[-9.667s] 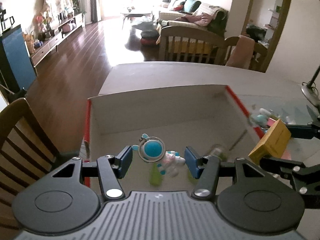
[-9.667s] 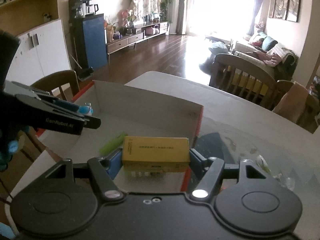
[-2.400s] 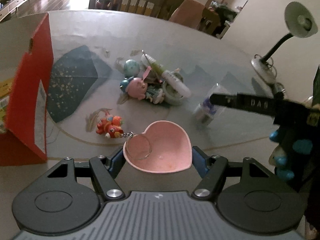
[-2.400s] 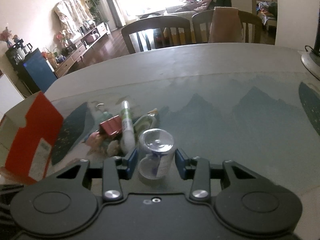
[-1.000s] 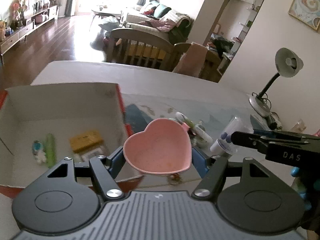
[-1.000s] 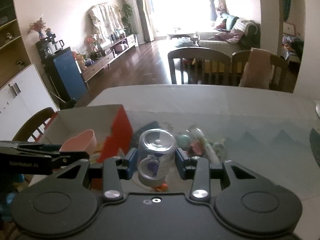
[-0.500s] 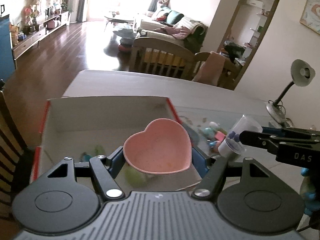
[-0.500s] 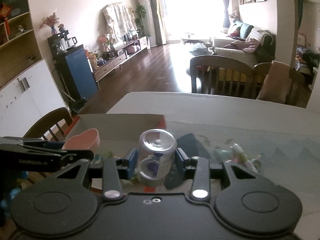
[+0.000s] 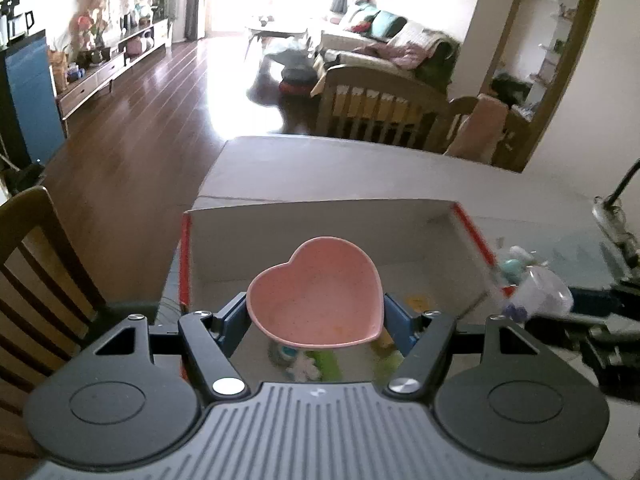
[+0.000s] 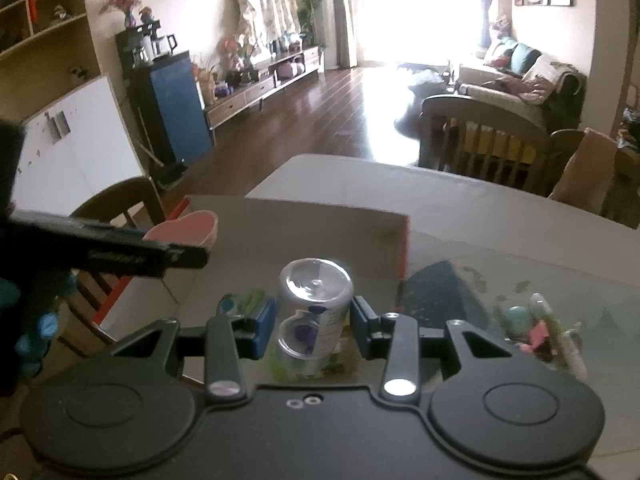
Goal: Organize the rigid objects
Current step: 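Lower both tools into the shoebox and open them to release the items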
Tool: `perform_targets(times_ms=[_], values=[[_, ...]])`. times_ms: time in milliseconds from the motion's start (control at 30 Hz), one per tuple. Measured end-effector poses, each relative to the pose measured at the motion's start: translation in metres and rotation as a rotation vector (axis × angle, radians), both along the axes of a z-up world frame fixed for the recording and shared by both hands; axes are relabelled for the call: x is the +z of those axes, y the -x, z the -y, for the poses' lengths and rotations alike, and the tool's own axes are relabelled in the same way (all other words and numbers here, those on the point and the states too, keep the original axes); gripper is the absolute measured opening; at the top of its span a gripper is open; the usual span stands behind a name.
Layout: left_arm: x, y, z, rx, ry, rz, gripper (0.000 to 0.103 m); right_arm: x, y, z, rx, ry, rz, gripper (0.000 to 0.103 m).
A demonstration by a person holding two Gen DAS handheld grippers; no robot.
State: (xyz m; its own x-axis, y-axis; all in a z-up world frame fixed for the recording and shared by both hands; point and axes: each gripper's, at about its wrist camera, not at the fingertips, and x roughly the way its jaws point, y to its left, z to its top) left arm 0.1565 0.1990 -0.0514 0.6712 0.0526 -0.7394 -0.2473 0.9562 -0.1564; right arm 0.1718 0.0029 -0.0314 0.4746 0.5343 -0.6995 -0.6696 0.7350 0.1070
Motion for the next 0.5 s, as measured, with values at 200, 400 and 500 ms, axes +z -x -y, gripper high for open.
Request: perform_targets(times_ms=[200,400,500], values=[[-0.018,-0.024,-0.012,-0.008,-0.006,-0.043,0.071,-0.022,0.000,-0.027,0.025,0.046,-0.019,0.040],[-0.039,-0.045,-0.016,-0.032,-0.018,-0.099,0.071,-0.033,0.002,-0.046,0.077,0.037,-0.077,0.040],[-0.049,-0.054,-0.013,-0.053,-0.025,-0.127,0.071,-0.041,0.008,-0.057,0.109,0.067,-0.084,0.040]])
